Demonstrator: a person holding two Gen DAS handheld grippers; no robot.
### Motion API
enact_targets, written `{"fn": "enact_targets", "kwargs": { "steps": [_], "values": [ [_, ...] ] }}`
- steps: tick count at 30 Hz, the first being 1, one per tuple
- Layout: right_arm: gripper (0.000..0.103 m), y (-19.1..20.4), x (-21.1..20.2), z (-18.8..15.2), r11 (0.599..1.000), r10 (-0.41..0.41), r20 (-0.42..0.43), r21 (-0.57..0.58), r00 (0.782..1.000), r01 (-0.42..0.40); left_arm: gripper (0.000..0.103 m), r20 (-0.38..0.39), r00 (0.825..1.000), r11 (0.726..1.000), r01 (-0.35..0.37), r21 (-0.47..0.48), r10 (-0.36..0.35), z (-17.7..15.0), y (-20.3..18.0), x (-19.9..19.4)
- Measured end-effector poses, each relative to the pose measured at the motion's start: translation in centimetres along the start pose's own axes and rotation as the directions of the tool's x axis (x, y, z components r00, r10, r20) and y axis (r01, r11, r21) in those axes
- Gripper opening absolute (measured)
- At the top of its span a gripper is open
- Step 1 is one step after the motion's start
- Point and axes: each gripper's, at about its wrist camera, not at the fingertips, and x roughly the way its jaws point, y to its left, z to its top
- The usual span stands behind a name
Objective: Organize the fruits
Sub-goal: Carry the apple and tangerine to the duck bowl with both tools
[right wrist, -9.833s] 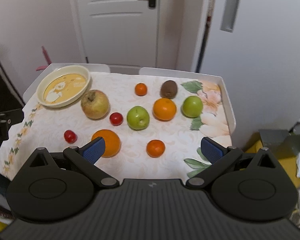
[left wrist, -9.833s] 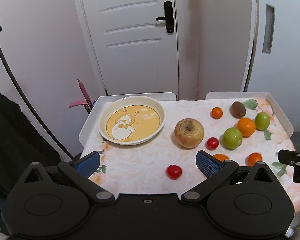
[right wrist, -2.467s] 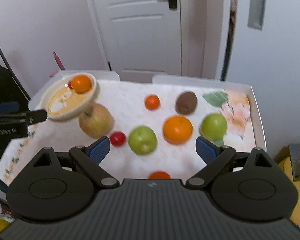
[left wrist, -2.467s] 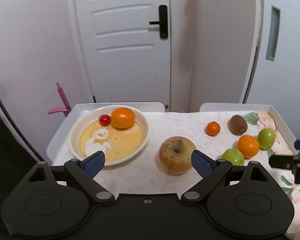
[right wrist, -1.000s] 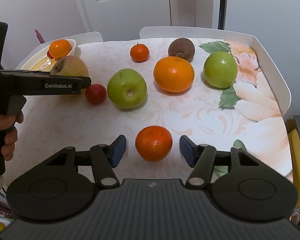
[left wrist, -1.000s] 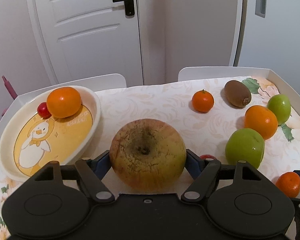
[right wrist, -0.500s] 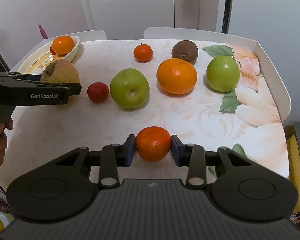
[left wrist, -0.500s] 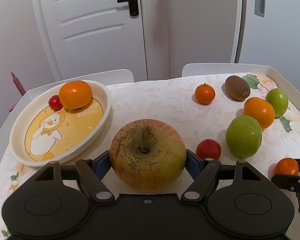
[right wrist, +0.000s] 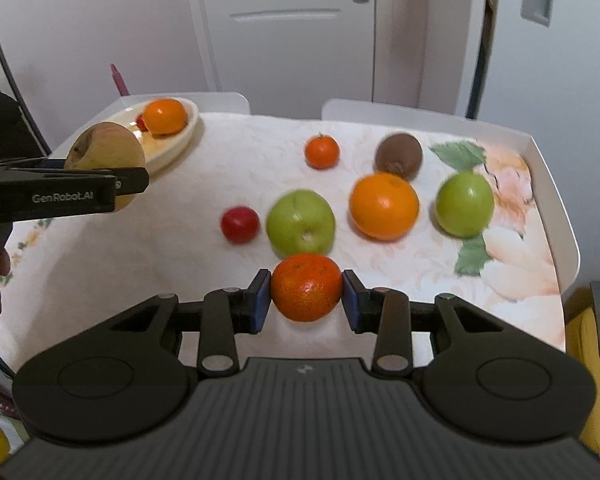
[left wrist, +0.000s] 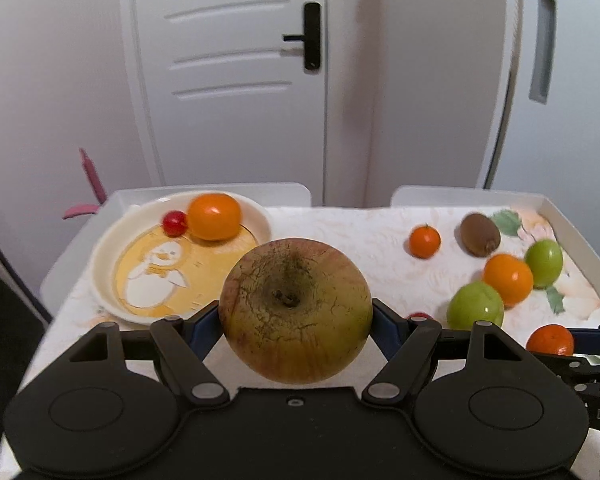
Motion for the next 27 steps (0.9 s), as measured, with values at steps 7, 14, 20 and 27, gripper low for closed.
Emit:
{"fn": "enact_targets", "kwargs": {
  "steps": [7,14,20,27],
  "values": [
    [0.052,2.6,-1.0,2.8,0.998,0.051,0.043,-0.033,0.998,-0.049,0.079,0.019,0.999,0.998,-0.051,-0.041,0.051,1.6,2.5,-2.6],
    [0.052,5.9,-0.6,6.0,0.994,0.095,0.066,-0.055,0.993,-0.092,0.079,0.018,0.996,0.995,-0.084,-0.055,0.085,3.5,6.0,-3.3],
    [0.052,8.7,0.9,8.8,0.992,0.113,0.068,-0.055,0.991,-0.110,0.079,-0.002,0.997,0.995,-0.081,-0.056,0.081,5.0,9.0,-2.3],
    [0.052,11.7,4.0,11.7,0.994,0.106,0.058,-0.042,0.993,-0.104,0.079,-0.036,0.998,0.998,-0.061,-0.031,0.060,6.1,12.4,0.5]
  ]
}}
